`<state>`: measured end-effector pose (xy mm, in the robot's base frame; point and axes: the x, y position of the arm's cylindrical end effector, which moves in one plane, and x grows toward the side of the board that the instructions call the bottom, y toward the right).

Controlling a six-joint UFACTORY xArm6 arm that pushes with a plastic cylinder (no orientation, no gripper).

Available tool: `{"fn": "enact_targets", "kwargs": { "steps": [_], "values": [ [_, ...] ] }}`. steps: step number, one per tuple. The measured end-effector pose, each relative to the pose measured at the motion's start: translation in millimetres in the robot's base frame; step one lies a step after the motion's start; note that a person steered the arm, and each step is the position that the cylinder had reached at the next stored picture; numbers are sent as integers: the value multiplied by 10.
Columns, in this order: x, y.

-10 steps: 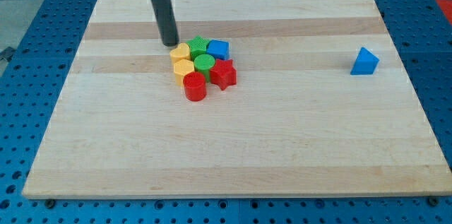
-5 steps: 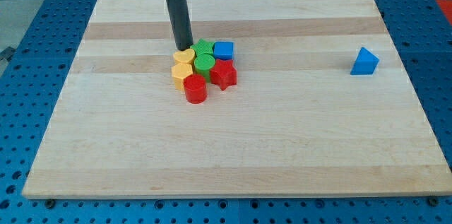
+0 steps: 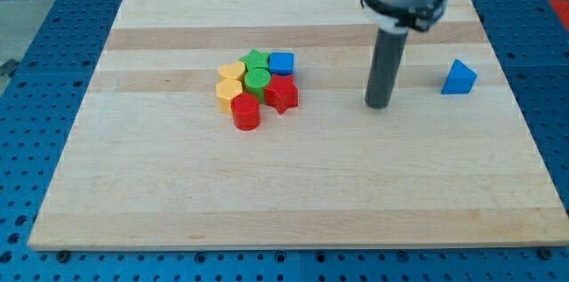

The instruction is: Adjust group of blocks

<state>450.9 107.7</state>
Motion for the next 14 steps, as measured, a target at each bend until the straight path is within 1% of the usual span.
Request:
{"fn": "enact_targets", "kwargs": {
  "steps": [1, 3, 8, 9, 10, 12, 14],
  "values": [
    [261, -236],
    [205, -852],
    [-134, -961],
    [-131, -961],
    [42, -961],
    [15, -1108],
    [-2, -1108]
  ]
}}
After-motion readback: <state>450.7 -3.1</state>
